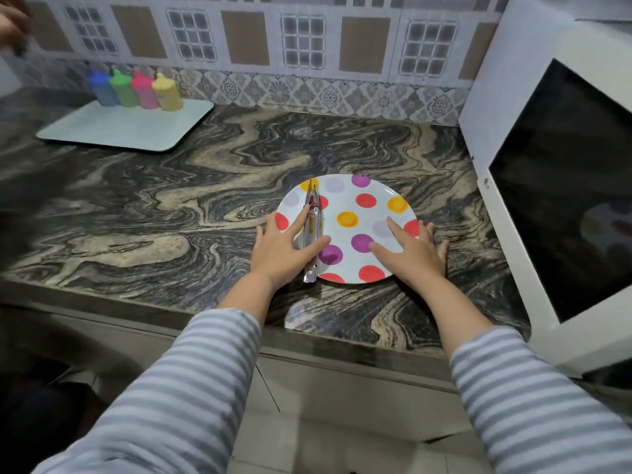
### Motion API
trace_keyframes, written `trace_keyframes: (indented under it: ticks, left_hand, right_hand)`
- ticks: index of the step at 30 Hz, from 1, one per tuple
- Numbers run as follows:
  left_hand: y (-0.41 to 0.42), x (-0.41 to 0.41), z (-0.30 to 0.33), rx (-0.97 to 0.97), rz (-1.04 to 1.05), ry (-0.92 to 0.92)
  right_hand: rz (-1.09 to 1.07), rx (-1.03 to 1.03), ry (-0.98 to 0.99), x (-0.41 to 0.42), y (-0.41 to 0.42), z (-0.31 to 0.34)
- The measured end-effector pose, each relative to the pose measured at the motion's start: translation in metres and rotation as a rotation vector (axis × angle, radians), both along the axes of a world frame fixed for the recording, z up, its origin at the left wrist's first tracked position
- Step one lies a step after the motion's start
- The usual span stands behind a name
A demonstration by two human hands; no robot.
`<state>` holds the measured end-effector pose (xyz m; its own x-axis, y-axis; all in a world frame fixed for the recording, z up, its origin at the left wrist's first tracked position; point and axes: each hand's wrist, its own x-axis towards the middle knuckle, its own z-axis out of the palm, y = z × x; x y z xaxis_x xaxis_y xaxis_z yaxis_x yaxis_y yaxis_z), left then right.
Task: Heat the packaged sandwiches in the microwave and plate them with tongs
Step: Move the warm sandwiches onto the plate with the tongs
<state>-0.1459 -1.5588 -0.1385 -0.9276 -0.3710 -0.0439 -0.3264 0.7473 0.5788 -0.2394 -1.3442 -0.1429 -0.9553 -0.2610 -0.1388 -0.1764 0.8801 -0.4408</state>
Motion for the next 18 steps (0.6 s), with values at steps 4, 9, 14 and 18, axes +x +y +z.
trace_keyframes:
  ticks: [4,9,14,18]
  left_hand:
    - [0.011,0.025,0.005,0.19,0.025,0.128]
    - [0.026,0.068,0.01,0.402,0.01,0.244]
    - [0.051,0.119,0.011,0.416,0.043,0.264]
    - [0.081,0.164,0.009,0.435,0.077,0.301]
  right_hand:
    - [-0.055,-0.191,-0.026,0.021,0.002,0.004]
    - [-0.17,-0.588,-0.01,0.066,0.013,0.013]
    - [-0.186,-0.617,0.072,0.124,0.036,0.012]
    - [-0.175,-0.631,0.093,0.171,0.06,0.012]
